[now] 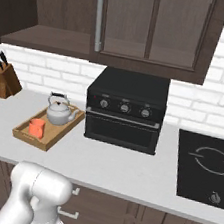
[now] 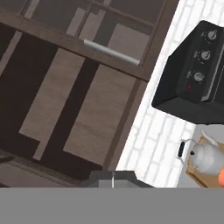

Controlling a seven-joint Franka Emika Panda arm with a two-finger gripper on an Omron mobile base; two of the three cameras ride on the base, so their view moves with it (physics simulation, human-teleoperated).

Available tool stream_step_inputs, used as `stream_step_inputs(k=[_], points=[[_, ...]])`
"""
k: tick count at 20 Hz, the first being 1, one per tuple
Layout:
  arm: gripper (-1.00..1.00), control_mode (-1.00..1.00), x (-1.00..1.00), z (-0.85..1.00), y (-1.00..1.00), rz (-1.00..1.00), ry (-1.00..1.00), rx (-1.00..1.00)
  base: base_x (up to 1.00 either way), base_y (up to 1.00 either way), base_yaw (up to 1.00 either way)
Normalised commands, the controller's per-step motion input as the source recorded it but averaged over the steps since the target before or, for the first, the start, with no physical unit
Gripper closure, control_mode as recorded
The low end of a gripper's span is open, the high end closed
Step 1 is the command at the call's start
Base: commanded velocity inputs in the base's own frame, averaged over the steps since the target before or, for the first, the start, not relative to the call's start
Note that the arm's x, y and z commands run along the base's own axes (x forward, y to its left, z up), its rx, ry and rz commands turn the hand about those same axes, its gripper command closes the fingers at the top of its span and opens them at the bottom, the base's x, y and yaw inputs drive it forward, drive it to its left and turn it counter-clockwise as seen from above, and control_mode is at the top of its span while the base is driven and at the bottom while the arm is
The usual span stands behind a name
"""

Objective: Pick the kettle from the counter and place it on the tray. Then pick the mug from the cabinet and place it on the tray. Then close the cabinet doors.

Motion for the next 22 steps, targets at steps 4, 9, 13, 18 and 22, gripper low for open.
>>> stream_step_inputs(k=[4,9,13,18,22], points=[[1.0,-1.0,0.0,-0.19,0.76,-0.16,-0.1,0.0,0.0,0.0,0.0],[1.0,-1.0,0.0,-0.23,0.61,-0.15,-0.12,0.0,0.0,0.0,0.0],[1.0,-1.0,-0.01,-0.19,0.56,-0.14,-0.14,0.0,0.0,0.0,0.0],[1.0,-1.0,-0.13,-0.01,0.39,-0.14,-0.12,0.0,0.0,0.0,0.0],[1.0,-1.0,-0.21,-0.01,0.41,-0.16,-0.08,0.0,0.0,0.0,0.0]])
